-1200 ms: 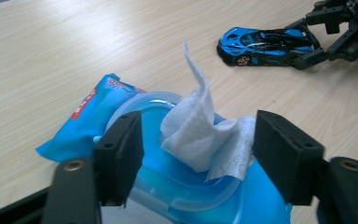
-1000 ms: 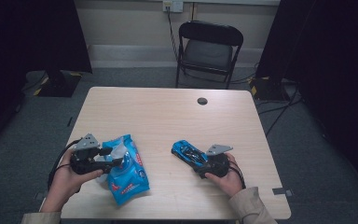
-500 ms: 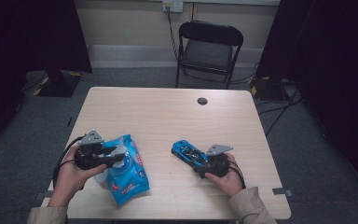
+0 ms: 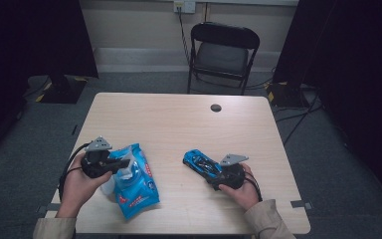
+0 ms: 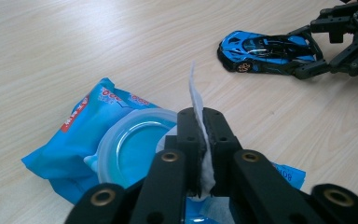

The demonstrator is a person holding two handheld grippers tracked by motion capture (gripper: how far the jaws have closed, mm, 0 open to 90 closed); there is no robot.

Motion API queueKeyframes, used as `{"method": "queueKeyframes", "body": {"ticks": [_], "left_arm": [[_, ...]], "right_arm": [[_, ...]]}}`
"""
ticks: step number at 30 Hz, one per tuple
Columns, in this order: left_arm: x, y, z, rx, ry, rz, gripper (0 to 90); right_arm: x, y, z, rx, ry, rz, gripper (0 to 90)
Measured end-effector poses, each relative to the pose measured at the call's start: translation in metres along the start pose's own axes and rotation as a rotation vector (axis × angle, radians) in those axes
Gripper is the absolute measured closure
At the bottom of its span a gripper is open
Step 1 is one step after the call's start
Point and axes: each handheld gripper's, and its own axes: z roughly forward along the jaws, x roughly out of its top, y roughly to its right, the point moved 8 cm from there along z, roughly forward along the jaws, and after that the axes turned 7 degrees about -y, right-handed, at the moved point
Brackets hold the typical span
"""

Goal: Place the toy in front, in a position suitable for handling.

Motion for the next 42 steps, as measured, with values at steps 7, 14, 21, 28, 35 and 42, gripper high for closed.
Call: {"method": "queueKeyframes", "body": {"ticks": [7,14,21,28,35,42], "left_arm": [[0.009,0.002,-0.005,-0.019,0.002,-0.037,88.6],[0.016,0.003,-0.008,-0.013,-0.013,-0.035,88.8],[0.018,0.003,-0.009,-0.014,-0.016,-0.038,88.9],[0.022,0.004,-0.01,-0.012,-0.027,-0.033,89.0],[0.027,0.006,-0.011,-0.013,-0.028,-0.033,89.1],[0.032,0.007,-0.014,-0.016,-0.034,-0.032,89.1]], "right_arm": [[0.0,0.0,0.0,0.0,0.0,-0.001,22.5],[0.0,0.0,0.0,0.0,0.0,0.0,22.5],[0.0,0.0,0.0,0.0,0.0,0.0,22.4],[0.0,0.0,0.0,0.001,0.0,0.0,22.5],[0.0,0.0,0.0,0.0,0.0,0.0,22.5],[0.0,0.0,0.0,0.001,0.0,0.0,22.5]]}}
